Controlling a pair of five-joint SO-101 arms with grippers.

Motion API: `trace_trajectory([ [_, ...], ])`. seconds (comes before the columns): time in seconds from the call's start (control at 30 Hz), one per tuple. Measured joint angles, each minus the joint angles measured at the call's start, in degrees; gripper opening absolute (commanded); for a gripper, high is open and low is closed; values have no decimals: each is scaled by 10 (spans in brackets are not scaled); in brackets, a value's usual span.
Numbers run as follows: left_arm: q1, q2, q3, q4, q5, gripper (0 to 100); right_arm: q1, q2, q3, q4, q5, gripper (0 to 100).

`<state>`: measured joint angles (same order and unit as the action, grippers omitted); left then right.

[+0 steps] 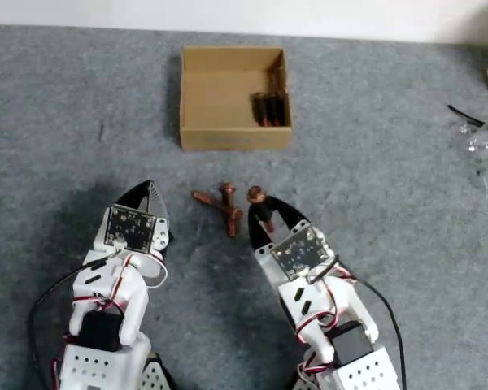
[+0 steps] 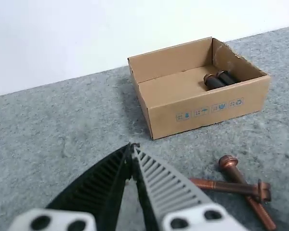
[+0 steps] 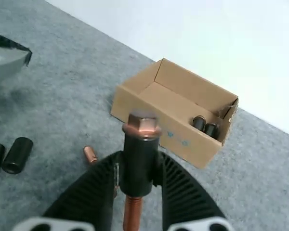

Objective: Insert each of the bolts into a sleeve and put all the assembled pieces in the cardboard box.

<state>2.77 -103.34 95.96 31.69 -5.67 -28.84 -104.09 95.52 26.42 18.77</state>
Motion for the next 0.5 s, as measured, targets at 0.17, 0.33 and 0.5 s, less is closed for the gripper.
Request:
trace_trajectory([
  [0.17, 0, 0, 0, 0, 0, 6, 4, 94, -33, 0, 0, 5],
  [0.33, 0, 0, 0, 0, 0, 7, 2, 270, -169, 0, 0, 5],
  [0.5, 0, 0, 0, 0, -1, 7, 16, 476, -342, 0, 0, 5],
])
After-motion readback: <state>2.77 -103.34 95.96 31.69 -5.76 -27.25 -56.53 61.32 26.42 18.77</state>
